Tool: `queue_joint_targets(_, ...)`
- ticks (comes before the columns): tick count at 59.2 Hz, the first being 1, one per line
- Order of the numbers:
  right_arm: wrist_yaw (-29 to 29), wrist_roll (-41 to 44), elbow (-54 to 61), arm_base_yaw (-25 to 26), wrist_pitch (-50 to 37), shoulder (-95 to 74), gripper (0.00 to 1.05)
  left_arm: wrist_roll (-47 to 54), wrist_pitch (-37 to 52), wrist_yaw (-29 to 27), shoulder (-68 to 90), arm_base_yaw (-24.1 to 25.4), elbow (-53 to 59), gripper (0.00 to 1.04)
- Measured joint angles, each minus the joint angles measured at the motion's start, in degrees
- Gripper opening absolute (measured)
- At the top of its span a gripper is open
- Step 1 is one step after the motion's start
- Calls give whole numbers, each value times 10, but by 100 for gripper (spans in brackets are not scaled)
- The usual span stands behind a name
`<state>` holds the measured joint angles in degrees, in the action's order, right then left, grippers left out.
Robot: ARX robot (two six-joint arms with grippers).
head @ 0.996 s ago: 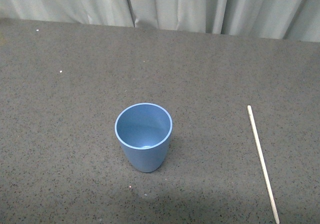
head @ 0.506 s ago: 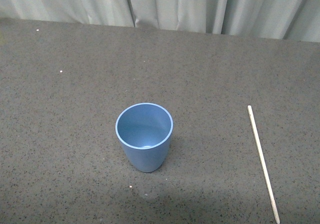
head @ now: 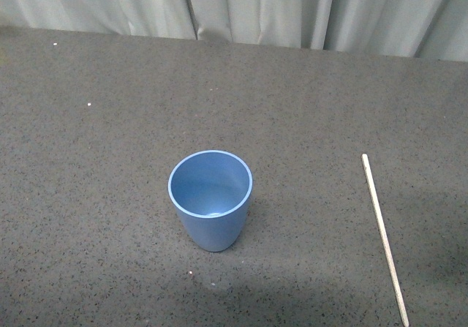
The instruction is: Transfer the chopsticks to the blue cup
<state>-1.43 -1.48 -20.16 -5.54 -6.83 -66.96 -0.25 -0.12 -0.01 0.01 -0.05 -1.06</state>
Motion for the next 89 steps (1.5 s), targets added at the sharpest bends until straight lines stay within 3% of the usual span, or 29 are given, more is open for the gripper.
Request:
queue_joint_targets(16,23,-57,-134,-48,27,-266,95,0,0,0,0,0,0,98)
queue_joint_targets(46,31,-114,-301,-79,130,-489,95,0,0,0,0,0,0,98)
queue_joint_targets(58,31,-120,-328,-81,150,-513,65,0,0,0,0,0,0,98)
queue_joint_targets(66,33,-116,-339,-85,156,-518,35,0,0,0,0,0,0,98)
queue_joint_targets(79,33,-116,-339,-86,160,-520,3,0,0,0,0,0,0,98)
queue_joint_targets(89,28,-118,-334,-82,154,-515,1,0,0,0,0,0,0,98)
